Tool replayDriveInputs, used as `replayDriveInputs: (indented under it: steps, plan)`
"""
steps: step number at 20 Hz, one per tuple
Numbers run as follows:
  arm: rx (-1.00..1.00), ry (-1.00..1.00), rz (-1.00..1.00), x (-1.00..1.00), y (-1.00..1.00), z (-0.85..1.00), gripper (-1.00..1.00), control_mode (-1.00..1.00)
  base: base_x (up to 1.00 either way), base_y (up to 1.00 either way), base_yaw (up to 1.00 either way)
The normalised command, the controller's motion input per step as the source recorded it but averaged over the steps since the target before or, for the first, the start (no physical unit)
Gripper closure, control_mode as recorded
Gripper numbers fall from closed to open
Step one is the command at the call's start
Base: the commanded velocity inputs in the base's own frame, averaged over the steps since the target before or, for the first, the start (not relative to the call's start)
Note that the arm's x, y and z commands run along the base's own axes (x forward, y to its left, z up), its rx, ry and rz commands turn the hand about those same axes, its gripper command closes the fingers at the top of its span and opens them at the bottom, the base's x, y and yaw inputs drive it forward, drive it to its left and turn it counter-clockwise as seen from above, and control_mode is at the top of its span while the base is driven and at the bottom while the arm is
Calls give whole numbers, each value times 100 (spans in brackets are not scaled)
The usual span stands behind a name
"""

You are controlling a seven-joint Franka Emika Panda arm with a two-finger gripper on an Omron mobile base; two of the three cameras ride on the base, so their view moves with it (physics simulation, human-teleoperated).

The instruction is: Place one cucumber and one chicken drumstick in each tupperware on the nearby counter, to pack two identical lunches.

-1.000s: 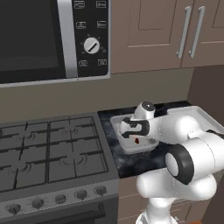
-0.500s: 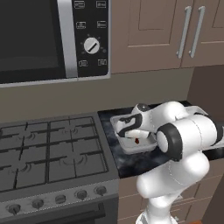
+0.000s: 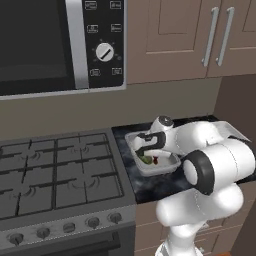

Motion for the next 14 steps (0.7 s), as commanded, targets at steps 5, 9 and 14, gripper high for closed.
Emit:
replayDriveInputs:
  steps: [5, 9, 14]
  plan:
    - [0, 0, -4, -85, -48, 69, -100, -100, 0, 0, 0]
    - [0, 2, -16, -97, -87, 47, -100, -100, 0, 0, 0]
    - [0, 0, -11, -97, -25, 75, -100, -100, 0, 0, 0]
